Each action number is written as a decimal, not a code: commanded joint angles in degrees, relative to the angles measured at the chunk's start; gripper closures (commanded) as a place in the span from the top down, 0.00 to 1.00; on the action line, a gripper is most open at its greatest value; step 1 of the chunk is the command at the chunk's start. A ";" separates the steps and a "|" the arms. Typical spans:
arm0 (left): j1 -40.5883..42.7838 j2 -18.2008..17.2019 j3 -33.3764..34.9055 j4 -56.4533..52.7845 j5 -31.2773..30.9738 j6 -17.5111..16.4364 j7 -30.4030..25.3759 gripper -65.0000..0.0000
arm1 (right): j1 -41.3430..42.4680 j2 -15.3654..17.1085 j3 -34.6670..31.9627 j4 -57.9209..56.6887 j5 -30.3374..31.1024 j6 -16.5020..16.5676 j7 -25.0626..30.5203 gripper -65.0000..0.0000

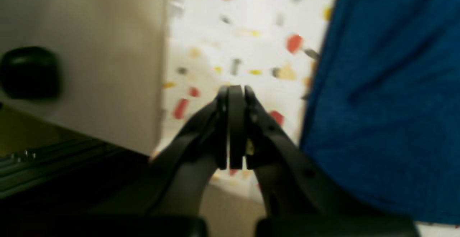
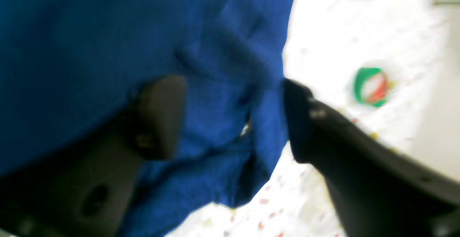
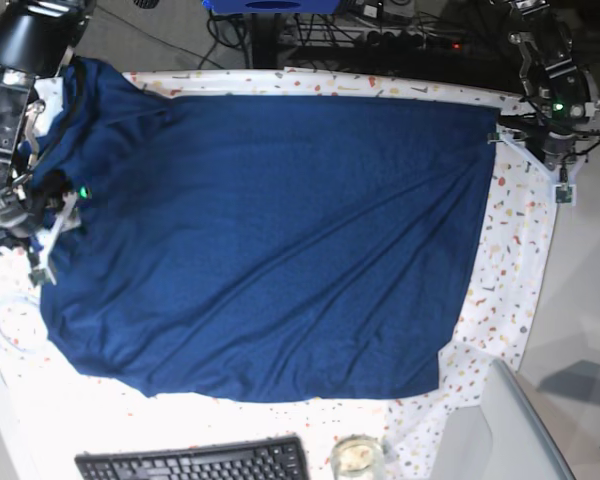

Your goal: Layout the t-shirt on the table in an organized manner, then fold the t-shirt properly

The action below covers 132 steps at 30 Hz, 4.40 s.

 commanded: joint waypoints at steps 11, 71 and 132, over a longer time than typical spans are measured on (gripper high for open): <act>5.90 -0.68 -11.16 1.27 -15.74 -18.02 -0.64 0.00 | -7.80 -1.18 9.11 7.51 3.25 -0.07 4.69 0.77; 12.05 -3.49 -12.57 0.66 -25.06 -20.13 -0.82 0.00 | 6.01 -0.92 -3.90 5.22 -0.53 3.63 -0.32 0.01; 9.06 -6.30 -12.30 1.27 -11.96 -14.68 -0.82 0.00 | 29.57 -15.25 -49.88 -8.76 24.53 -12.11 6.36 0.02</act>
